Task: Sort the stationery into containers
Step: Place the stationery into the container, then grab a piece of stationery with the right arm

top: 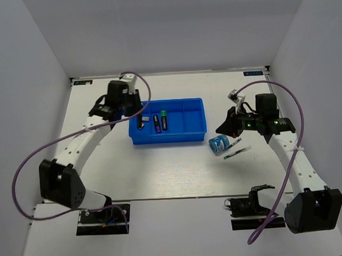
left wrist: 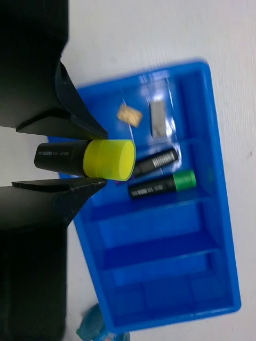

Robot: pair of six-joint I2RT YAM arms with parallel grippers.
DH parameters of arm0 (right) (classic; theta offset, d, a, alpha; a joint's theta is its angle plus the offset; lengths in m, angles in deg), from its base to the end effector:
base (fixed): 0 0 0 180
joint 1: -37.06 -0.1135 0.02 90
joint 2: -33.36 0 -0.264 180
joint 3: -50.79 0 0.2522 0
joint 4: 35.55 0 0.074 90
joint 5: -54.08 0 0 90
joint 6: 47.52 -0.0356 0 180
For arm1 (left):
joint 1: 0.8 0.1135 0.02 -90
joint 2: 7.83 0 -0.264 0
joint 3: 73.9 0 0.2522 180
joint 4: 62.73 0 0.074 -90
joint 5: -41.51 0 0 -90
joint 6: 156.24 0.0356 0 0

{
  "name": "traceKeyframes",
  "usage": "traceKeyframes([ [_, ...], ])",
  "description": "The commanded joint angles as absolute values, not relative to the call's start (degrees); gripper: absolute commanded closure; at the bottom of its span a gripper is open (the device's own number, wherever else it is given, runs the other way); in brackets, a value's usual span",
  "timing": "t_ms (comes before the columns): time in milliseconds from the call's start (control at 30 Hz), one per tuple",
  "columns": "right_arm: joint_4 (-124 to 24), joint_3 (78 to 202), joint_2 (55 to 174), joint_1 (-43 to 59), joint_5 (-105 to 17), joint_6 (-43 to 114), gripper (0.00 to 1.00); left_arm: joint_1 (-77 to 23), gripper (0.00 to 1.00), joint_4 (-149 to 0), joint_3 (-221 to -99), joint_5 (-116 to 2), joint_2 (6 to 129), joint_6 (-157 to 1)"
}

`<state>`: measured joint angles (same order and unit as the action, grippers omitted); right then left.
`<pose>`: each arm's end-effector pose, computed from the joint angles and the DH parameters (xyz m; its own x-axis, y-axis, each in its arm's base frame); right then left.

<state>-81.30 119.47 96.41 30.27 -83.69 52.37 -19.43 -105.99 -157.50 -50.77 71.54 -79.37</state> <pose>0.2215 0.0529 0.3105 -0.5201 -0.1782 -0.8353 -0.7421 0.5784 0.3387 0.2913 -0.0997 0.3226 -0.6603 -0.0169 -0.7508 0.2038 0.9582 -0.2009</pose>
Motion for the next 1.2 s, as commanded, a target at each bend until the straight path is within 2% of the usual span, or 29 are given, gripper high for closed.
traceKeyframes([
  [0, -80.51, 117.82, 94.45, 30.55, -77.23, 53.64, 1.0, -24.34, 1.0, -99.79, -161.39, -46.32, 78.8, -85.57],
  [267, -79.99, 116.23, 93.04, 31.26, -72.67, 53.91, 1.0, -30.85, 1.0, -94.68, -168.24, -38.57, 91.47, -85.67],
  [300, -79.99, 116.14, 93.3, 31.34, -72.66, 54.08, 0.96, -31.38, 1.0, -94.86, -168.78, -37.51, 92.97, -85.32],
  [333, -80.08, 116.14, 93.65, 31.34, -72.4, 54.34, 0.7, -31.56, 0.97, -95.38, -169.22, -35.85, 93.5, -85.14],
  [400, -80.34, 116.23, 93.92, 31.52, -70.74, 55.4, 0.4, -32.35, 0.85, -95.83, -170.01, -34.35, 95.17, -84.87],
  [433, -80.69, 116.49, 94.62, 31.52, -70.03, 55.75, 0.25, -32.26, 0.62, -95.74, -169.93, -34.17, 95.27, -84.79],
  [500, -80.95, 116.67, 94.97, 31.78, -66.88, 58.03, 0.18, -32.35, 0.5, -95.04, -169.4, -34.34, 95.53, -84.61],
  [533, -81.48, 116.93, 96.02, 31.7, -65.64, 58.39, 0.14, -32.44, 0.41, -95.38, -169.49, -34.43, 95.44, -84.61],
  [567, -82.44, 117.63, 96.64, 31.69, -65.02, 60.91, 0.1, -32.44, 0.38, -95.13, -169.4, -34.6, 95.27, -84.52],
  [700, -88.68, 119.66, 101.64, 31.35, -65.8, 67.43, 0.1, -33.23, 0.31, -95.56, -170.8, -36.18, 93.96, -83.56],
  [867, -84.74, 115.44, 105.33, 30.12, -62.82, 70.86, 0.1, -34.02, 0.3, -96.62, -170.81, -38.38, 88.08, -83.91],
  [933, -84.56, 115.53, 106.92, 29.76, -61.41, 71.22, 0.1, -34.72, 0.3, -96.88, -167.92, -39.25, 85.79, -83.99],
  [1167, -79.73, 113.95, 111.67, 25.37, -56.76, 69.38, 0.1, -34.99, 0.29, -96.62, -150.95, -40.58, 66.03, -84.35],
])
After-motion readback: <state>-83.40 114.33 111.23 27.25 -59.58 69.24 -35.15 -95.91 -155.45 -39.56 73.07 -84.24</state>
